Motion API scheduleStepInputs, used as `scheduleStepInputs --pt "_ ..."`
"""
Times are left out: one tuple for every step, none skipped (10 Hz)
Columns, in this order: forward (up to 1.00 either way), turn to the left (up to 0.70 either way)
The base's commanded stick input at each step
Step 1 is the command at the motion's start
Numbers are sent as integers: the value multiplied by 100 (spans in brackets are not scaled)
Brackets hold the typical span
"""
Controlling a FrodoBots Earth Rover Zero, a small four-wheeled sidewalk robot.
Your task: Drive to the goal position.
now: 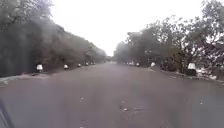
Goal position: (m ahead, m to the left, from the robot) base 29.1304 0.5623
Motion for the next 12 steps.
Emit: scheduleStepInputs --pt "100 0" --pt "100 0" --pt "100 0" --pt "100 0" --pt "100 0" --pt "100 0" --pt "100 0" --pt "100 0" --pt "100 0" --pt "100 0" --pt "100 0" --pt "100 0"
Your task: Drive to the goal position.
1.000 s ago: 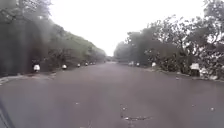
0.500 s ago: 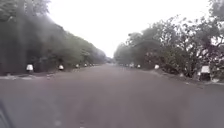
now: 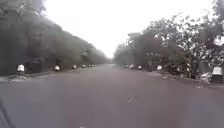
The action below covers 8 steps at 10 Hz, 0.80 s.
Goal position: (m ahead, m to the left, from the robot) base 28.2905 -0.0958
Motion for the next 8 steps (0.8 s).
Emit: scheduleStepInputs --pt "100 0" --pt "100 0" --pt "100 0" --pt "100 0" --pt "100 0" --pt "100 0" --pt "100 0" --pt "100 0"
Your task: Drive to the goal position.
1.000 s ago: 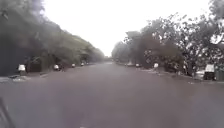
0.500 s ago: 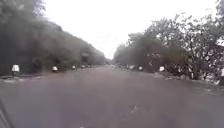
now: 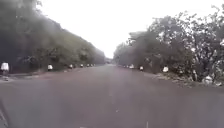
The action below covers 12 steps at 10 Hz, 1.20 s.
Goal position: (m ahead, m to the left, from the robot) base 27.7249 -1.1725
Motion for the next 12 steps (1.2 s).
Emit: scheduleStepInputs --pt "100 0" --pt "100 0" --pt "100 0" --pt "100 0" --pt "100 0" --pt "100 0" --pt "100 0" --pt "100 0" --pt "100 0" --pt "100 21" --pt "100 29" --pt "100 37"
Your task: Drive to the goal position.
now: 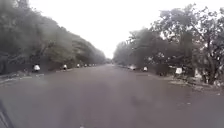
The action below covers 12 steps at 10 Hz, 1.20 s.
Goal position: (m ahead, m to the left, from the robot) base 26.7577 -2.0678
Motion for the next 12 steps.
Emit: scheduleStepInputs --pt "100 0" --pt "100 0" --pt "100 0" --pt "100 0" --pt "100 0" --pt "100 0" --pt "100 0" --pt "100 0" --pt "100 0" --pt "100 0" --pt "100 0" --pt "100 0"
